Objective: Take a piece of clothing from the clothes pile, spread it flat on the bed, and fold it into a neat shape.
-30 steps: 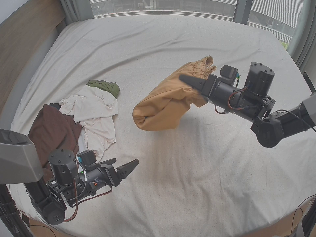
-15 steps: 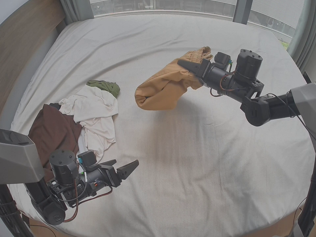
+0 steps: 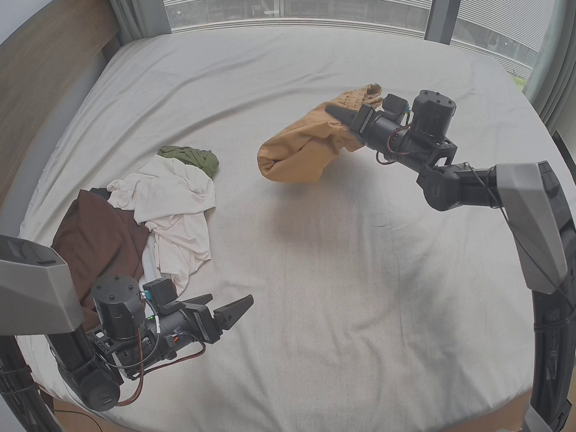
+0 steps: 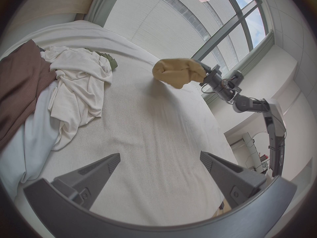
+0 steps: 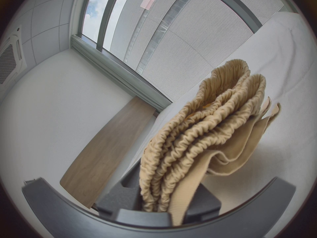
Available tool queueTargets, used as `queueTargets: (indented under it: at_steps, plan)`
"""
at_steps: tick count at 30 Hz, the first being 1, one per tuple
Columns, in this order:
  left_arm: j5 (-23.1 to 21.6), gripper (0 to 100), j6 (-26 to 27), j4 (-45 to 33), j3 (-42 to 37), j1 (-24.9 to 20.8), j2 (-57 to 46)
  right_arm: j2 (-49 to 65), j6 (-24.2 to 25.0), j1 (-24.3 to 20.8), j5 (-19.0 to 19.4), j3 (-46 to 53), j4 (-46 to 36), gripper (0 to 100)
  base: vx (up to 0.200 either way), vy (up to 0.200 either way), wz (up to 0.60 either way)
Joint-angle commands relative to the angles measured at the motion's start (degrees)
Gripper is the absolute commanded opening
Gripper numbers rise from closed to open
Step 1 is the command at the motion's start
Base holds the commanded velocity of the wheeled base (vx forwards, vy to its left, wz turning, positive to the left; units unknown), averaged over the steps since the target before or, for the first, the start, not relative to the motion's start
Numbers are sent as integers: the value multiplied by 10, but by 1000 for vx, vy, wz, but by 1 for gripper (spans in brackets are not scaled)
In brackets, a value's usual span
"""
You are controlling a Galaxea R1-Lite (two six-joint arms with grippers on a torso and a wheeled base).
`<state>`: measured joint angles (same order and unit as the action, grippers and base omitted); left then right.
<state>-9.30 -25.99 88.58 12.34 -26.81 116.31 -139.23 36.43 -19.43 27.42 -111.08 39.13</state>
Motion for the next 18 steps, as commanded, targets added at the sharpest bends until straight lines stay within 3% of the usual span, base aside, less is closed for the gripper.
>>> queueTargets:
  at_steps: [1,13,18]
  plan:
    - [-5,100,-2,0,-1,0,4,-72,-13,19,0,3,2,0,0,0,0]
    - [-5,100,-2,0,-1,-3,2,12,-77,26,-3,220,9,0,0,0,0]
    - [-5,100,-2,0,0,-4,5,18,-94,27,-7,264,25,0,0,0,0]
